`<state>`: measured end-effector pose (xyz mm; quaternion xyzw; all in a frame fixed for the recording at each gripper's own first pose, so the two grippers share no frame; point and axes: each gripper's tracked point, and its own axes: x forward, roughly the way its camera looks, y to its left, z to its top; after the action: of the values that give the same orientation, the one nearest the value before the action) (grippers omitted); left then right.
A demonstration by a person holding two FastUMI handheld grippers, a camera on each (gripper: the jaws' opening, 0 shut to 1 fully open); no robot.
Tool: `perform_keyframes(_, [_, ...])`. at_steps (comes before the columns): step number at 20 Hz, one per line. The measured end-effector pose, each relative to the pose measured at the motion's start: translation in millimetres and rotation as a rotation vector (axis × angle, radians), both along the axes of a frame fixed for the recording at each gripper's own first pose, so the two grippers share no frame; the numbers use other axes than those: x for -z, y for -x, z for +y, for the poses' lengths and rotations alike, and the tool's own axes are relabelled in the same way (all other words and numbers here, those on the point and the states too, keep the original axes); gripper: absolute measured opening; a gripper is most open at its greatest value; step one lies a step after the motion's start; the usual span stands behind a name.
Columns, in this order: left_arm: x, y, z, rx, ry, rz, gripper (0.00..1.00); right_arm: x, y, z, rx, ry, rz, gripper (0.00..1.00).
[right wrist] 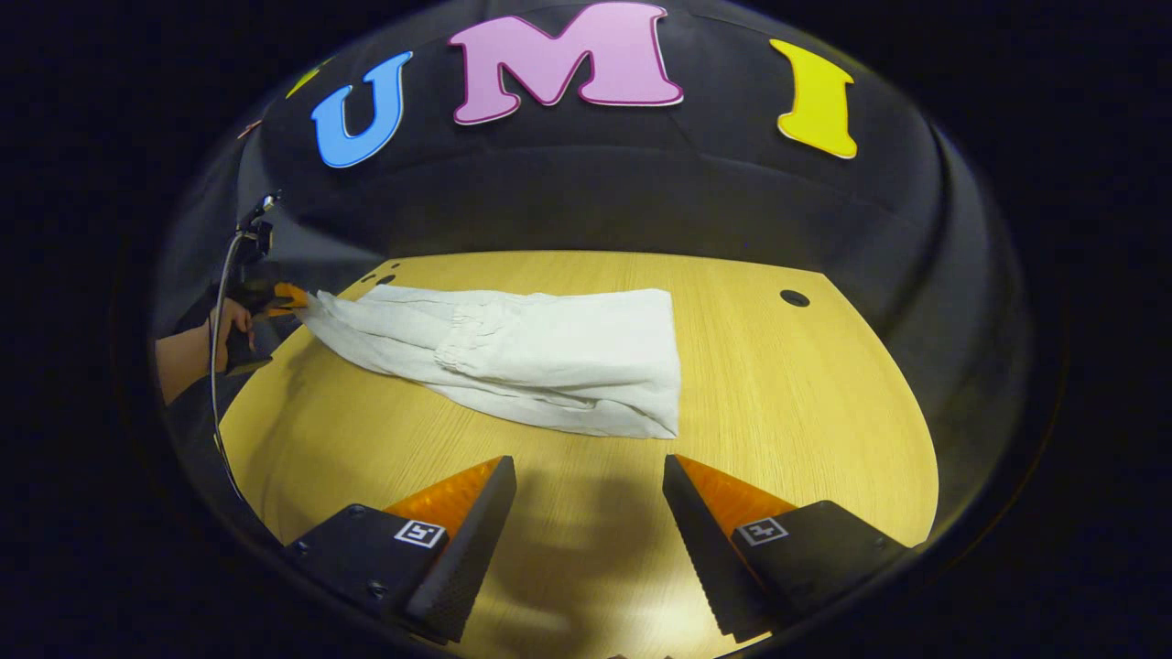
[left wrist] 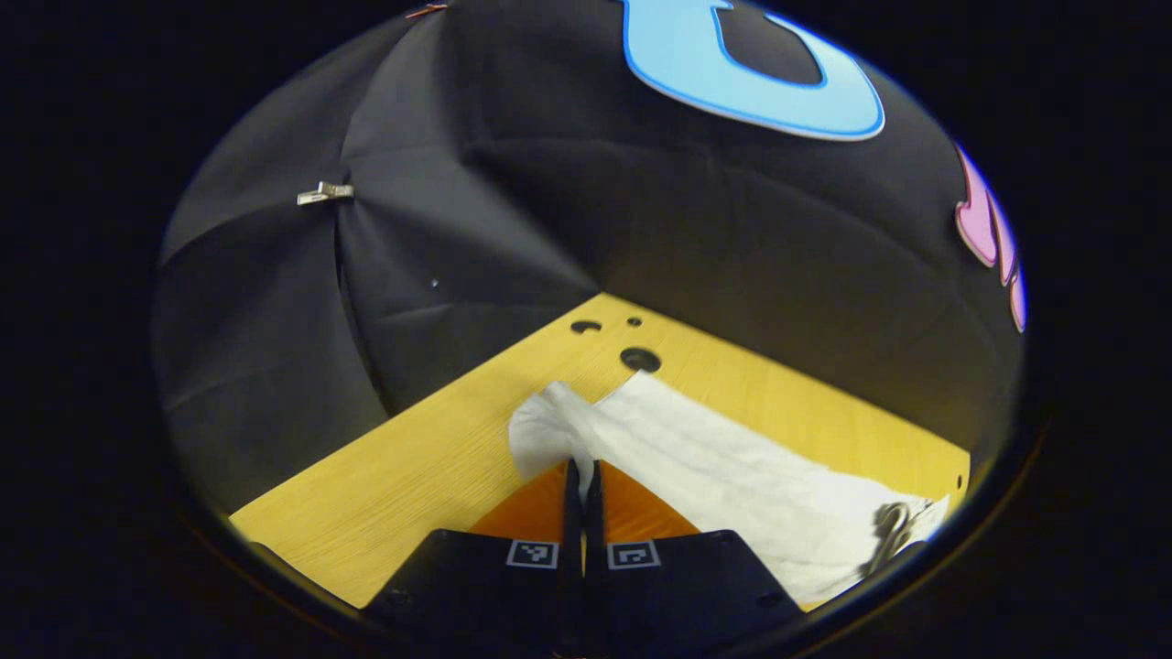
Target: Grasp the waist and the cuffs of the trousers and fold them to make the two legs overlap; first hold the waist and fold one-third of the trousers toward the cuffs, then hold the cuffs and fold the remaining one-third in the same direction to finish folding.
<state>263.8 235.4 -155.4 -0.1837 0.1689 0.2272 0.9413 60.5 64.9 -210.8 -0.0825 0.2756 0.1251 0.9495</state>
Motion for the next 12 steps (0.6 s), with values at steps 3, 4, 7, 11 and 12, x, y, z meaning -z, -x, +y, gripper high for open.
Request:
perform_keyframes(3, [-41, -7, -22, 0.039, -0.004, -0.045, 0.05, -11, 1, -8, 0.025, -0.022, -0.024, 0.99])
perform_keyframes(4, [-54, -12, -32, 0.051, 0.000, -0.064, 0.05, -14, 1, -12, 0.037, -0.028, -0.030, 0.99])
perform_keyframes(7, [-98, -21, -70, 0.105, 0.016, -0.134, 0.05, -22, 4, -28, 0.088, -0.051, -0.050, 0.99])
perform_keyframes(11, [-149, -29, -133, 0.185, -0.006, -0.205, 0.05, -31, 12, -52, 0.160, -0.080, -0.081, 0.99])
perform_keyframes(12, [-158, -31, -151, 0.212, -0.008, -0.221, 0.05, -32, 15, -59, 0.177, -0.085, -0.085, 0.99])
